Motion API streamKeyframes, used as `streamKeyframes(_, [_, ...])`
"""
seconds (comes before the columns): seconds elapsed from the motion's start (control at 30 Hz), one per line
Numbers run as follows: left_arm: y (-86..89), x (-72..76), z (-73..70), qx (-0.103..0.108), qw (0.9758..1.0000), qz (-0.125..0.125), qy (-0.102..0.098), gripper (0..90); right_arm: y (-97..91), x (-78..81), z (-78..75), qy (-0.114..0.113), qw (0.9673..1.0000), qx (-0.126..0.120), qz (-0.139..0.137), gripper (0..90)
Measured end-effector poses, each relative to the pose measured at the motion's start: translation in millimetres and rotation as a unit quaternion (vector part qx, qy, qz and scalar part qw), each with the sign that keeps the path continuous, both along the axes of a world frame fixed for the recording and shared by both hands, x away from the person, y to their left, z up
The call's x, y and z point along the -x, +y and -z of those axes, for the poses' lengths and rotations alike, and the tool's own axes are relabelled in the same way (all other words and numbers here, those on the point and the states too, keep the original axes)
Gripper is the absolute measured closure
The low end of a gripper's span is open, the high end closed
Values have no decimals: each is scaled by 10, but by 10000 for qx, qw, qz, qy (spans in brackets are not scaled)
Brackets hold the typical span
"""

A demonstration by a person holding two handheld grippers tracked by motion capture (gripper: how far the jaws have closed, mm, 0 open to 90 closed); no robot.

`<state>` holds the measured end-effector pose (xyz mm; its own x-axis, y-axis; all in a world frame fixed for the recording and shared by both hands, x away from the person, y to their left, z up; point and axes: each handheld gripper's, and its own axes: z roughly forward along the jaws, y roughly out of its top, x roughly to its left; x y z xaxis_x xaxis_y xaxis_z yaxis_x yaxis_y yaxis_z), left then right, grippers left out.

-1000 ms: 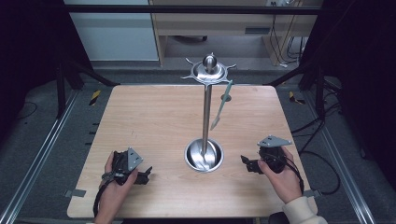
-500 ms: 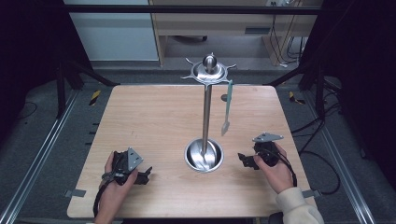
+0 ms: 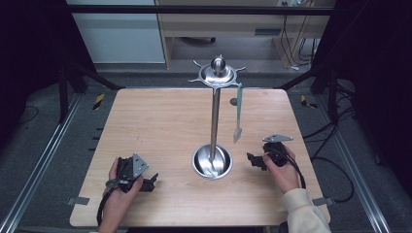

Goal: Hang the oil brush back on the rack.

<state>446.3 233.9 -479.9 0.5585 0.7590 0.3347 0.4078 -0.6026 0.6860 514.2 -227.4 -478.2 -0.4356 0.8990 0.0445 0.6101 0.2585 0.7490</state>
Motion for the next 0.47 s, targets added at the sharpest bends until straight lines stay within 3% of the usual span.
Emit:
streamKeyframes(0.27, [0,-10,-5,4,10000,-5,-18,28,-44,-80,63,-73,9995,-198,246,128])
streamKeyframes(0.47, [-9,-21,-4,-6,10000,23,-7,28,-70,-42,85,-102,9995,-75,275,127])
